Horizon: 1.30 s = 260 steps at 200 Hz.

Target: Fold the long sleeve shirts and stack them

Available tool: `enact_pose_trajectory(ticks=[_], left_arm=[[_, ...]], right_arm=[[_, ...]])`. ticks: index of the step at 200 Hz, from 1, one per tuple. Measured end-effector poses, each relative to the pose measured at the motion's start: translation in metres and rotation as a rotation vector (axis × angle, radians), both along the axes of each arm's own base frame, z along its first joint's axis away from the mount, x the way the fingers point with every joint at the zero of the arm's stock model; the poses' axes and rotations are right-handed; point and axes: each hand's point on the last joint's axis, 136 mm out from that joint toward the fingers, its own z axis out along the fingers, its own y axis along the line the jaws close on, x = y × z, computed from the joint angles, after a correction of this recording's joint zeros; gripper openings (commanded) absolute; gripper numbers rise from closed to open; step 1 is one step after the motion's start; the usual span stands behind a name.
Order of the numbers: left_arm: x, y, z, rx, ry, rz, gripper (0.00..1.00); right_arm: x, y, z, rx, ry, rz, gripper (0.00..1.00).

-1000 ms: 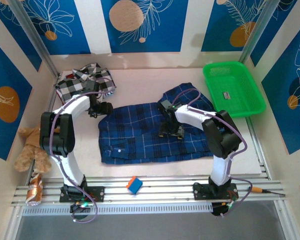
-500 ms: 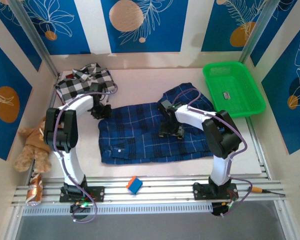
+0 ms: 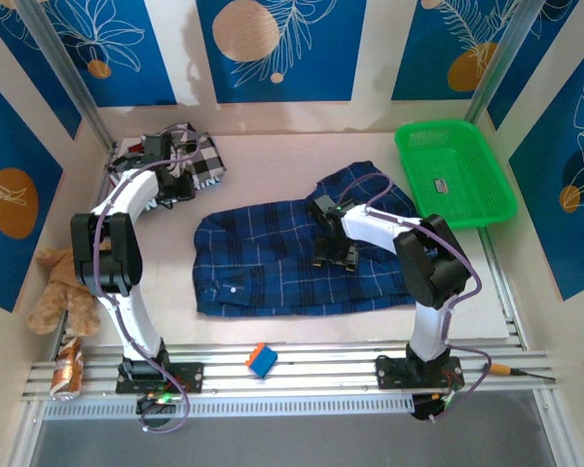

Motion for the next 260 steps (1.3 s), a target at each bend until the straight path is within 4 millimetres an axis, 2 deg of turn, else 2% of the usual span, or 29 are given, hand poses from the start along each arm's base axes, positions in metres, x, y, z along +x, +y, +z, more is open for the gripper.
enact_pose_trajectory(ticks=[16,33,56,69,85,100,112,130,143,158,203,260], left_arm=[[-0.010,-0.006,0.004,-0.017,-0.003,0.018,0.67],[-0.038,-0.021,0.017,-0.026,-0.010,0.006,0.72],[-0.086,-0.090,0.051,-0.097,-0.074,-0.131,0.73],[-0.115,-0.128,0.061,-0.160,-0.090,-0.216,0.73],[-0.143,-0.152,0.053,-0.211,-0.065,-0.259,0.73],[-0.159,-0.162,0.025,-0.230,0.001,-0.254,0.72],[-0.168,-0.162,-0.003,-0.224,0.069,-0.226,0.73],[-0.177,-0.149,-0.046,-0.162,0.167,-0.158,0.73],[-0.179,-0.137,-0.067,-0.123,0.213,-0.110,0.73],[-0.180,-0.123,-0.081,-0.091,0.238,-0.060,0.75],[-0.183,-0.100,-0.083,-0.111,0.178,0.022,0.78],[-0.207,-0.084,-0.077,-0.126,0.181,0.078,0.81]], right_arm=[[0.000,-0.001,0.001,0.005,-0.015,-0.003,0.77],[0.000,-0.003,0.003,0.008,-0.035,-0.008,0.79],[-0.001,-0.007,0.006,0.000,-0.053,-0.011,0.80],[-0.002,-0.009,0.008,-0.006,-0.063,-0.012,0.81],[-0.002,-0.012,0.014,-0.008,-0.082,-0.013,0.82],[-0.002,-0.015,0.019,-0.007,-0.099,-0.017,0.82],[-0.003,-0.018,0.020,-0.008,-0.103,-0.025,0.82],[-0.006,-0.026,0.015,-0.019,-0.089,-0.038,0.82],[-0.010,-0.030,0.011,-0.027,-0.076,-0.044,0.82],[-0.011,-0.033,0.009,-0.031,-0.070,-0.053,0.82],[-0.008,-0.039,0.008,-0.032,-0.073,-0.094,0.82],[0.005,-0.060,0.006,-0.040,-0.087,-0.191,0.86]])
